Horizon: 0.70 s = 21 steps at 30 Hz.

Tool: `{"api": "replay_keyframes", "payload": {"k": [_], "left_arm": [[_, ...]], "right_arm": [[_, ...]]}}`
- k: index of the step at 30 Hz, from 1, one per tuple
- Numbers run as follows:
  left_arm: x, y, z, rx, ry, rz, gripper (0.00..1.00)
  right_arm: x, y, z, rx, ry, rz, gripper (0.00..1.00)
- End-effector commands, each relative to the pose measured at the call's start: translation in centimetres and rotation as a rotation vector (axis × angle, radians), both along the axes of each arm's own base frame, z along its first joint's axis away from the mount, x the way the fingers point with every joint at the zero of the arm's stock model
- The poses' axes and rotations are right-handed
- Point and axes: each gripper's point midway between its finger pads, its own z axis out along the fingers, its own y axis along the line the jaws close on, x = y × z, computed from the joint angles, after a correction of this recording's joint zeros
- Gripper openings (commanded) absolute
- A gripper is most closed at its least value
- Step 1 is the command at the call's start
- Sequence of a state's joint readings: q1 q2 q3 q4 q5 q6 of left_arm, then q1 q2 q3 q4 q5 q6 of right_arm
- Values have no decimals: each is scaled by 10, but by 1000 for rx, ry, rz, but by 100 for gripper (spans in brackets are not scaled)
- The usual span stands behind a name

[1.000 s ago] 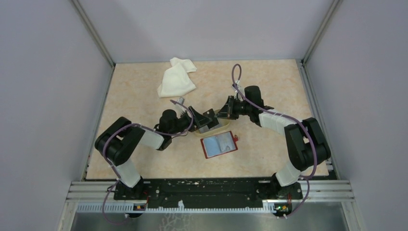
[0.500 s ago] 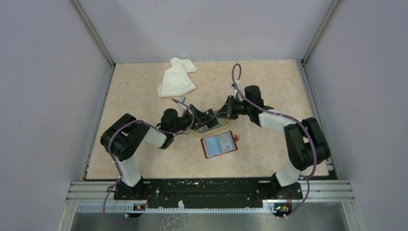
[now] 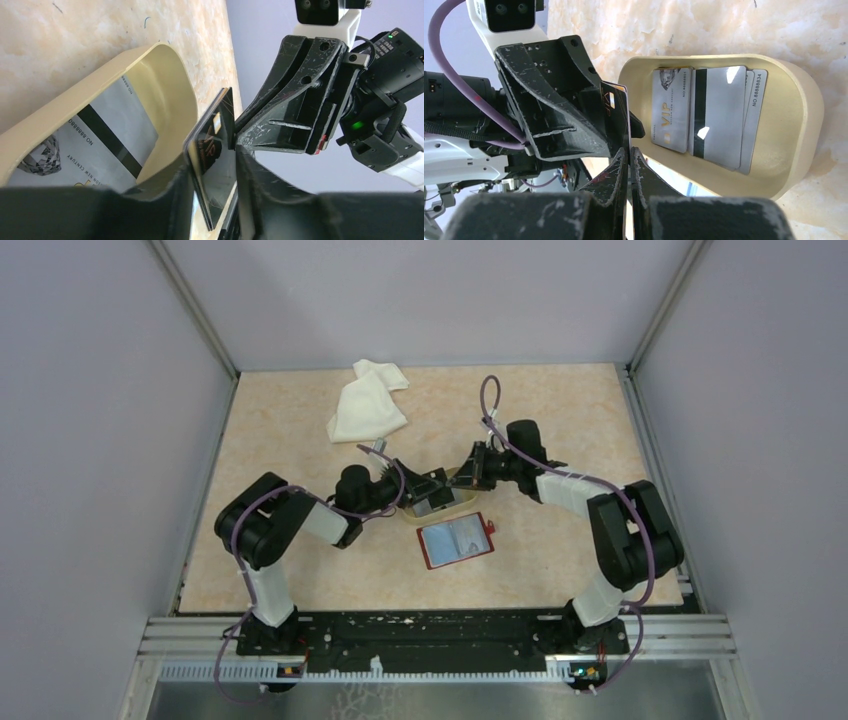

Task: Put the credit cards into the card holder
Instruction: Pick up the credit card from the storage box.

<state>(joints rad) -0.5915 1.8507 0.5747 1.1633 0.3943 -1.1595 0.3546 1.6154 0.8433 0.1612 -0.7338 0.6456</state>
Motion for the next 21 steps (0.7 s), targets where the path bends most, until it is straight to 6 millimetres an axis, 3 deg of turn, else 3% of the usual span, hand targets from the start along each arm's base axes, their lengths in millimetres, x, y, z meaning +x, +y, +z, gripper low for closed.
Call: {"api": "replay_keyframes", "payload": {"k": [1, 5, 6, 7, 11, 13, 16, 21], "left_arm": [[3, -5, 17, -53, -58, -22, 34], [3, -5, 15, -41, -69, -22, 3], [4, -4, 15, -35, -75, -22, 0], [4, -4, 14, -25, -84, -22, 0], [5, 0, 16, 0, -129, 1, 0], [4, 2, 19, 2, -154, 1, 0], [1, 0, 28, -28, -190, -15, 0], [-4, -4, 39, -88, -222, -52, 0]], "right_arm": [[10, -1, -1, -15, -34, -6, 0], [11, -2, -4, -31, -43, -5, 0], [11, -2, -4, -35, -53, 4, 0], [10, -2, -2, -32, -72, 24, 4], [-2, 3, 8, 7, -189, 131, 46], [-6, 3, 13, 13, -241, 176, 58], [-9, 2, 12, 0, -280, 211, 67], [-14, 6, 4, -31, -290, 249, 68]]}}
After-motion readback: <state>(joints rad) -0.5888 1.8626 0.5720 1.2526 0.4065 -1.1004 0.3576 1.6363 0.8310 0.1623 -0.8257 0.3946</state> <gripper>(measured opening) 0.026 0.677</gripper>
